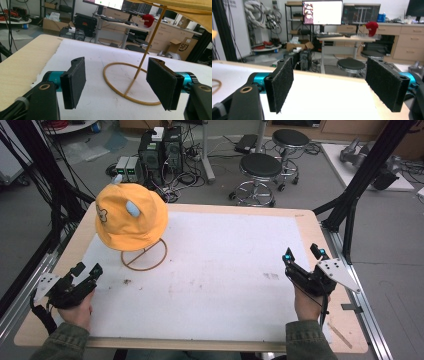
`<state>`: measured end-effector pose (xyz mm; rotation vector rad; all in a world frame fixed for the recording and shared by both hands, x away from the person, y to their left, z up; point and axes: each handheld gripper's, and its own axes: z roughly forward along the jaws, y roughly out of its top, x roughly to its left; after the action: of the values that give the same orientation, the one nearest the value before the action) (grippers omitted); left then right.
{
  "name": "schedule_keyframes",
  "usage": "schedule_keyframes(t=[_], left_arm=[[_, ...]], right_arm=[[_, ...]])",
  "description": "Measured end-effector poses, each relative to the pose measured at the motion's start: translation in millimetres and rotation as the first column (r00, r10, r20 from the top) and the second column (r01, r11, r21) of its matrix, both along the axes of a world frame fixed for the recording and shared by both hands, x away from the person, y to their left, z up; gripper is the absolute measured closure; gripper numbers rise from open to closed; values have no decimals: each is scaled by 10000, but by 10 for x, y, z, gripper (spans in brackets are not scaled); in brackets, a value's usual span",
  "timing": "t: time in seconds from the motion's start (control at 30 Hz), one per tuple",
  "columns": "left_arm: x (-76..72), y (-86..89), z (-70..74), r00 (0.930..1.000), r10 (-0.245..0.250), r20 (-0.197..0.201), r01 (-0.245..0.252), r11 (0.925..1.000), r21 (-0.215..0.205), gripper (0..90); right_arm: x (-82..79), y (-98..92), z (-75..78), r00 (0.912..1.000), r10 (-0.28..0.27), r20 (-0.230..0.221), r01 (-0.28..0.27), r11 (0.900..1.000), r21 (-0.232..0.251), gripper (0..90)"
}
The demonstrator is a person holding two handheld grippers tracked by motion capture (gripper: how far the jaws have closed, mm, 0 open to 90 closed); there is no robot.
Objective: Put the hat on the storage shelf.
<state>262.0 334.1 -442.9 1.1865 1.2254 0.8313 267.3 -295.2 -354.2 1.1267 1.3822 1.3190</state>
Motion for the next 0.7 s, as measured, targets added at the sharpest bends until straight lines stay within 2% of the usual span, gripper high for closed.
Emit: schedule_keyframes(t=[0.1, 0.3, 0.4, 0.47, 0.5, 0.53, 0.57, 0.6, 0.67, 0.7], left_arm=[[0, 2, 0, 10000, -2, -6, 2, 10000, 13, 321], [-4, 5, 2, 10000, 8, 8, -8, 10000, 12, 321], [-8, 9, 2, 10000, 26, 33, -26, 10000, -37, 321], [-9, 11, 2, 10000, 25, 20, -25, 10000, -36, 321], [-7, 11, 1, 10000, 30, 9, -30, 10000, -30, 321], [-6, 10, 1, 10000, 28, 0, -28, 10000, -30, 321], [-7, 9, 1, 10000, 10, -16, -10, 10000, 2, 321], [-8, 6, 1, 10000, 11, -13, -11, 10000, 19, 321], [-11, 2, 1, 10000, 3, -16, -3, 10000, -4, 321], [-11, 2, 0, 10000, 4, -14, -4, 10000, -3, 321]], right_arm=[[-41, -60, -144, 9989, -168, -441, 165, 9998, -60, 215], [-68, -100, -310, 9965, -427, -715, 414, 9989, -197, 208], [-106, -102, -483, 9919, -812, -972, 770, 9959, -467, 195], [-138, -107, -575, 9890, -942, -1141, 908, 9953, -347, 188], [-138, -107, -575, 9890, -942, -1141, 908, 9953, -347, 188], [-138, -110, -598, 9833, -1018, -1511, 972, 9946, -372, 179], [-167, -120, -681, 9846, -1045, -1399, 1025, 9945, -219, 180], [-167, -120, -681, 9846, -1045, -1399, 1025, 9945, -219, 180], [-175, -132, -759, 9779, -1123, -1765, 1116, 9937, -138, 180], [-175, -132, -759, 9779, -1123, -1765, 1116, 9937, -138, 180]])
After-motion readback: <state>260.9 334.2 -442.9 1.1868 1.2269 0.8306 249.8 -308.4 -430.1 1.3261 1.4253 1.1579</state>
